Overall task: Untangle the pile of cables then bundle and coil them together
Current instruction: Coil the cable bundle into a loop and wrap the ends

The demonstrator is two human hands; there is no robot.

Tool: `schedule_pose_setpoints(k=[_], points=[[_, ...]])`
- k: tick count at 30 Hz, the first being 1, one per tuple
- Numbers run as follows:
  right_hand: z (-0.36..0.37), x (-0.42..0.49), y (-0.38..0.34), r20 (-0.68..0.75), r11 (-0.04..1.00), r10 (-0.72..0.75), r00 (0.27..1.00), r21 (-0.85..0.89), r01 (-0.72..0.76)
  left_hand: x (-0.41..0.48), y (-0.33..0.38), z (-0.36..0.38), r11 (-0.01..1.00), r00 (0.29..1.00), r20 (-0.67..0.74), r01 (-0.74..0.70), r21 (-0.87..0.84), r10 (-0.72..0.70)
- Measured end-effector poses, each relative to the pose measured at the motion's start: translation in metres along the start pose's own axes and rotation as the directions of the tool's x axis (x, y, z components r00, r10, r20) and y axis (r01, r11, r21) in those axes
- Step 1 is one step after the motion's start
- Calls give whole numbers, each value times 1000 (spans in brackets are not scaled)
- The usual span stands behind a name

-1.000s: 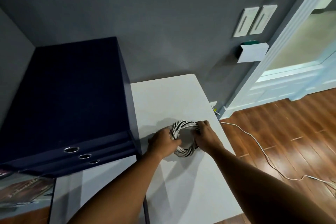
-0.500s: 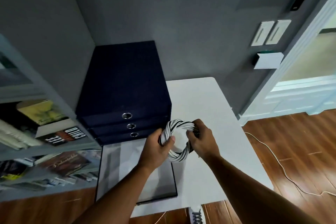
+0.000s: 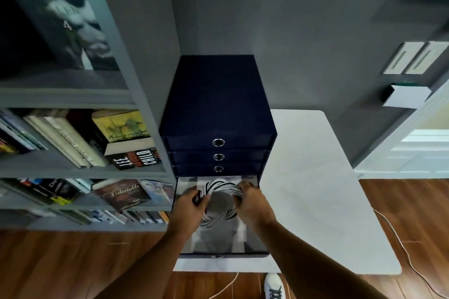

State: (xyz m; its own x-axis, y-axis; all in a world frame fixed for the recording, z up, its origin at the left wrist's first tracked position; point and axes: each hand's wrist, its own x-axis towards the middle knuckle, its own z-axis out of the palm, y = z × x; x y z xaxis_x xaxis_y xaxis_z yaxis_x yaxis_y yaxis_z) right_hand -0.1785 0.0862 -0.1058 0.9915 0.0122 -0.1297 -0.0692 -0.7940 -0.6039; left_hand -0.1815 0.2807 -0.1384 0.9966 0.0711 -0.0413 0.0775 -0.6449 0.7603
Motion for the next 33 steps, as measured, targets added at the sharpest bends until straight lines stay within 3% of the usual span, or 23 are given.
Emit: schedule_pose_setpoints(k=[5,11,15,17,19,22,28,33], points=[[14,13,1,53,994,55,997,-100,-49,12,8,6,978,997,21,64,197,-70],[19,18,2,97,967,3,995,-254,21,17,10,3,970,997,62,38,242,-54],[5,15,8,23,934,-221,975,-281,218,18,6,-14,969,994,95,-69,237,47],[-7,13,16,-76,906,-342,936,-292,307,14,2,-26,965,986,58,-167,200,159],[-18,8,23,-170,913,-374,912,-241,329,8,-4,-39,955,966,4,-255,148,258],[-28,-9,41,-175,950,-307,935,-107,292,-7,-20,-55,961,965,2,-263,87,264],[-22,-47,69,79,997,-81,994,-6,81,-44,-61,-69,997,959,280,-67,45,52],[-14,-67,72,127,988,-81,989,140,63,-56,-57,-67,999,918,395,-36,-1,34]])
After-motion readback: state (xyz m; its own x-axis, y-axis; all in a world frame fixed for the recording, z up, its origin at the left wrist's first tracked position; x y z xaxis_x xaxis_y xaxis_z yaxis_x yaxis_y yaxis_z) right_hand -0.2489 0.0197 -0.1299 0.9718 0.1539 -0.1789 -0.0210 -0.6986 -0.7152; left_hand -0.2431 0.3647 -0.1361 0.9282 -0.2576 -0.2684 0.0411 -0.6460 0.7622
